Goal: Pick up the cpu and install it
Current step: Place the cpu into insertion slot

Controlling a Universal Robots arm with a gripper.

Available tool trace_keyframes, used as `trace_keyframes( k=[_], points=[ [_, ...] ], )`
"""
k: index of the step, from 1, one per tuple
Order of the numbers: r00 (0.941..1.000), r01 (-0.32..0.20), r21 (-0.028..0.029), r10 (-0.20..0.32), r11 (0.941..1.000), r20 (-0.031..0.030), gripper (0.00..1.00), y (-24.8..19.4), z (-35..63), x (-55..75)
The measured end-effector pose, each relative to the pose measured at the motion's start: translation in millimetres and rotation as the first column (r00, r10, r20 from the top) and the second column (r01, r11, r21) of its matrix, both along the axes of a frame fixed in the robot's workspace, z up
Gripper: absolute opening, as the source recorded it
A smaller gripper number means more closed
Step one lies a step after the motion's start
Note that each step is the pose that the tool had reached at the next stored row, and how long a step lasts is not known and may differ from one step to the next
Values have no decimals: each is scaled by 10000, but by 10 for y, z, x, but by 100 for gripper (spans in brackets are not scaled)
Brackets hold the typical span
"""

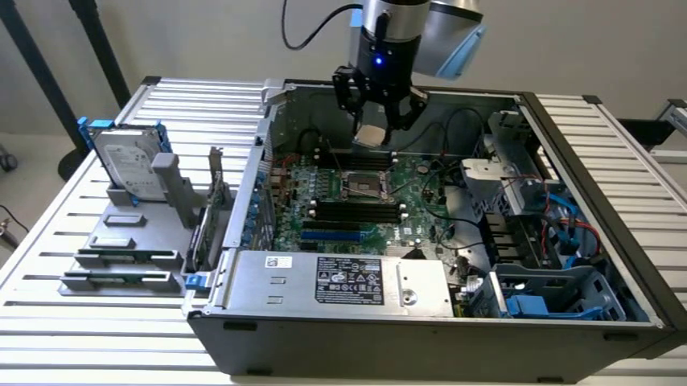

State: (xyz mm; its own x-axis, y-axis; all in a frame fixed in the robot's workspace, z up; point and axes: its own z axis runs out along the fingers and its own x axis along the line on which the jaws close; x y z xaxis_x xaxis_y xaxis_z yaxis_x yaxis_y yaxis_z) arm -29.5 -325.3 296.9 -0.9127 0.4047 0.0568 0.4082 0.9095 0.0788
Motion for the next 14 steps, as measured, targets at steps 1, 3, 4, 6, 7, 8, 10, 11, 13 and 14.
trace_keyframes(
  k=[1, 3, 4, 6, 7, 8, 10, 11, 13, 14],
  points=[
    [9998, 180, -1, -180, 9998, 0, 55, 0, -6, 0],
    [9985, 546, -2, -546, 9985, -1, 55, 0, -20, 0],
    [9974, 725, -1, -725, 9974, 0, 55, 0, -28, 0],
    [9941, 1082, -1, -1082, 9941, -1, 55, 0, -43, 0],
    [9919, 1272, 0, -1272, 9919, 0, 55, 0, -51, 0],
    [9894, 1450, -1, -1450, 9894, 0, 55, 0, -58, 0],
    [9835, 1811, -1, -1811, 9835, -1, 55, 0, -73, 0],
    [9801, 1987, -2, -1987, 9801, -1, 55, 0, -80, 0],
    [9722, 2343, -1, -2343, 9722, 0, 55, 0, -95, 0],
    [9678, 2518, -1, -2518, 9678, -1, 55, 0, -103, 0]
  ],
)
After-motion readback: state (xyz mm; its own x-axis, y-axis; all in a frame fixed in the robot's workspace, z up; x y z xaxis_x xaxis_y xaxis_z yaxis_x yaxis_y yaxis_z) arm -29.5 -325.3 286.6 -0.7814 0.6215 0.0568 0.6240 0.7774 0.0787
